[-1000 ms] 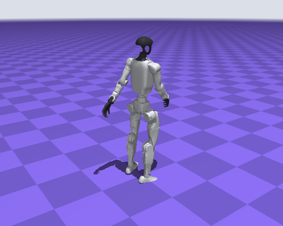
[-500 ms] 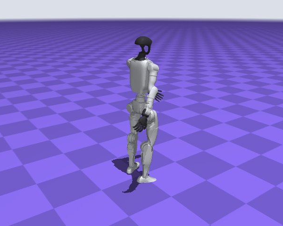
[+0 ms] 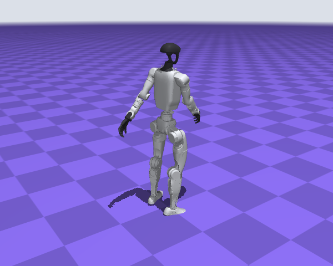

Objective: Upper body actions

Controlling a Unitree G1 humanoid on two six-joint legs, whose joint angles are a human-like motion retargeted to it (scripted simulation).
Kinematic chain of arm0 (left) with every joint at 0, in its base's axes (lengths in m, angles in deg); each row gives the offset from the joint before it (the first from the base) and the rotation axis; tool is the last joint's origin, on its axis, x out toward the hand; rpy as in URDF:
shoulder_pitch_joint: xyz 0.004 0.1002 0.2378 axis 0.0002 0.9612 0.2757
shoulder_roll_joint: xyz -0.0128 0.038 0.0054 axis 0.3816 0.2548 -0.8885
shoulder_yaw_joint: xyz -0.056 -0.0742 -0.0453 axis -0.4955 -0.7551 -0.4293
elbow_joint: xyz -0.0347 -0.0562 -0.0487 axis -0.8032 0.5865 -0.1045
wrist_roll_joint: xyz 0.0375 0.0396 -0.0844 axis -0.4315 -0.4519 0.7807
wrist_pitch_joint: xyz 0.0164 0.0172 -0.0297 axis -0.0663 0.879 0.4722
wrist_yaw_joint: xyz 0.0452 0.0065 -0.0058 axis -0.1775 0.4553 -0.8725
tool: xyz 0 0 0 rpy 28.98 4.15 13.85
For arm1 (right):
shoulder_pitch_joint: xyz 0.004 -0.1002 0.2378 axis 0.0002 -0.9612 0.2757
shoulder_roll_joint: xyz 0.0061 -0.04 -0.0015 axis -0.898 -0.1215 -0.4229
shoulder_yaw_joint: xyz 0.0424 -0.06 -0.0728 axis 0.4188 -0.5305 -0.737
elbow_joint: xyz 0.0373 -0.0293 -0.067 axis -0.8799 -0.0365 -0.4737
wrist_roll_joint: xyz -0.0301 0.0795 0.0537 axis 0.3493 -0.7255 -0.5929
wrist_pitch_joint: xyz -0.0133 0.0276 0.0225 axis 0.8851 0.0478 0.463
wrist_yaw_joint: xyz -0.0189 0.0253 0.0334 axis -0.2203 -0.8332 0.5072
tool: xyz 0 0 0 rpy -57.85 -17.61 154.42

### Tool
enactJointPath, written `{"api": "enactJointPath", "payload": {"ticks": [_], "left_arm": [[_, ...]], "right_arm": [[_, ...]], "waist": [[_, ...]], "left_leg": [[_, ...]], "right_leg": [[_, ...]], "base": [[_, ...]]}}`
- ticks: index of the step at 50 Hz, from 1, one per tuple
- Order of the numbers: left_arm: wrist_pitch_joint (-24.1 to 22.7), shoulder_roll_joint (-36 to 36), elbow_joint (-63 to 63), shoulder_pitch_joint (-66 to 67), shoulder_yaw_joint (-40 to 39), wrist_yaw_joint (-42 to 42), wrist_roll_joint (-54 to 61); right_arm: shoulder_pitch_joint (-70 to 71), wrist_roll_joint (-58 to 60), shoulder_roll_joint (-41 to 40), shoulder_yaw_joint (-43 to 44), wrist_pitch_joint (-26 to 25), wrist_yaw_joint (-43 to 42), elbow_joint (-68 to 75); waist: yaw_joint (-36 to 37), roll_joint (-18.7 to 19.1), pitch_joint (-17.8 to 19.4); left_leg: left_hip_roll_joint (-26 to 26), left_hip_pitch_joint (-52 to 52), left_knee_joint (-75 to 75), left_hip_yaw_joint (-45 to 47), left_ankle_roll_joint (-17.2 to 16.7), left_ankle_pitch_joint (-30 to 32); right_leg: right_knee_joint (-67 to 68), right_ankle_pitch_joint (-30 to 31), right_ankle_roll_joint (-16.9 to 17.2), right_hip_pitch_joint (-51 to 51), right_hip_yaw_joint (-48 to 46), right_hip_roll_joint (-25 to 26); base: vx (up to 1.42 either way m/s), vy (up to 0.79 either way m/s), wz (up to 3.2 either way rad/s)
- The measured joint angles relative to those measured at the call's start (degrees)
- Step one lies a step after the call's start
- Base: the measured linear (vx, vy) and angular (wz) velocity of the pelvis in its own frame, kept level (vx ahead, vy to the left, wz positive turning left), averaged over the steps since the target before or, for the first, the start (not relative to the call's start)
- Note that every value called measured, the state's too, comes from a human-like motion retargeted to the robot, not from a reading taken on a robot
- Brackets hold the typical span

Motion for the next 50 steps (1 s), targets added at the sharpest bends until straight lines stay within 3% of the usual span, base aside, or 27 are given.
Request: {"api": "enactJointPath", "payload": {"ticks": [4, 8, 14, 19, 24, 28, 33, 38, 42, 45, 50], "left_arm": [[-0.81, 0.79, 0.00, -7.38, 4.46, 2.26, 0.67], [-1.18, -0.20, -1.77, -19.48, 10.85, 3.60, -0.15], [-4.06, -4.26, -10.60, -36.53, 20.12, 5.25, -1.17], [-7.80, -6.89, -18.75, -46.83, 25.68, 5.98, -1.92], [-12.30, -7.66, -29.62, -50.96, 29.05, 6.20, -2.73], [-15.69, -6.53, -32.94, -49.70, 30.36, 3.74, -4.45], [-13.68, -5.74, -25.55, -44.45, 31.26, 2.74, -7.50], [-9.47, -4.62, -12.12, -35.93, 26.83, -0.17, -8.14], [-3.01, -2.26, -0.59, -25.49, 18.36, -4.30, -4.03], [1.06, -0.97, 0.00, -16.13, 13.36, -2.59, -1.86], [-0.20, 0.78, 0.00, -5.42, 8.01, 1.69, -5.26]], "right_arm": [[-2.90, 3.19, 1.14, -0.65, 1.21, -2.32, 1.09], [-8.15, 5.98, 2.49, 2.09, -2.20, -1.73, 8.36], [-16.77, 6.06, 6.49, 11.49, -13.63, -6.11, 31.18], [-29.23, -1.15, 11.95, 22.98, -24.77, -7.13, 32.62], [-38.42, -10.22, 16.30, 34.91, -22.06, -6.80, 32.62], [-42.05, -17.10, 17.92, 37.77, -20.20, -10.65, 32.62], [-41.00, -23.17, 17.23, 33.04, -24.50, -15.53, 32.62], [-31.87, -16.53, 13.90, 22.82, -24.58, -10.66, 32.62], [-18.09, -4.05, 8.99, 11.54, -18.49, -2.08, 31.78], [-12.34, 1.99, 5.11, 4.85, -14.15, 2.39, 22.13], [-7.45, 3.51, 2.02, -1.78, -7.88, 5.23, 5.62]], "waist": [[-0.85, -0.81, -0.90], [-0.35, -1.51, -1.09], [-0.80, -1.92, -1.40], [-1.77, -1.13, -1.57], [-2.67, -0.38, -1.86], [-2.15, -0.09, -1.43], [-0.80, 0.15, -0.64], [-0.57, 0.30, -0.98], [-0.91, 1.00, -1.43], [-1.68, 1.34, -1.26], [-2.27, 1.61, -2.20]], "left_leg": [[-0.37, -0.89, 0.21, -1.60, 0.12, 0.36], [-0.91, -1.34, 0.31, -2.70, 0.38, 0.53], [-0.96, -1.63, 0.82, -3.84, 0.86, 0.44], [-0.68, -2.46, 0.90, -4.43, 1.27, 0.40], [-0.57, -3.75, 1.04, -4.66, 1.35, 0.25], [-0.73, -3.75, 1.03, -4.27, 1.33, 0.13], [-1.13, -3.35, 0.92, -4.58, 1.40, 0.15], [-1.24, -2.72, 0.56, -4.93, 1.37, 0.18], [-0.69, -1.43, 0.14, -3.26, 1.01, -0.07], [-0.24, -0.61, -0.09, -2.09, 0.61, -0.23], [0.32, -0.53, -0.31, -1.04, 0.13, -0.31]], "right_leg": [[-0.33, -0.40, -0.02, 0.68, -1.93, -0.41], [-0.84, -0.55, -0.19, 1.45, -4.25, -0.74], [-1.56, -0.67, 0.10, 3.08, -6.95, -0.71], [-2.06, -0.65, 0.60, 3.43, -8.51, -0.42], [-2.28, -0.34, 1.06, 2.53, -9.42, -0.68], [-2.26, -0.03, 1.18, 2.21, -9.67, -1.08], [-2.20, -0.07, 1.10, 2.52, -9.57, -1.32], [-1.84, -0.37, 0.84, 2.42, -7.47, -0.98], [-1.15, -0.45, 0.55, 1.82, -4.90, -0.29], [-0.73, -0.44, 0.45, 1.33, -3.06, 0.15], [-0.45, -0.44, 0.42, 0.30, -1.21, 0.64]], "base": [[0.01, -0.01, 0.50], [0.00, 0.02, 0.29], [0.02, 0.01, 0.06], [0.01, 0.00, 0.01], [0.00, 0.00, 0.00], [-0.01, 0.01, -0.14], [0.00, 0.00, 0.04], [0.01, 0.00, 0.07], [0.01, 0.00, -0.30], [0.01, -0.01, -0.38], [0.01, -0.01, -0.14]]}}
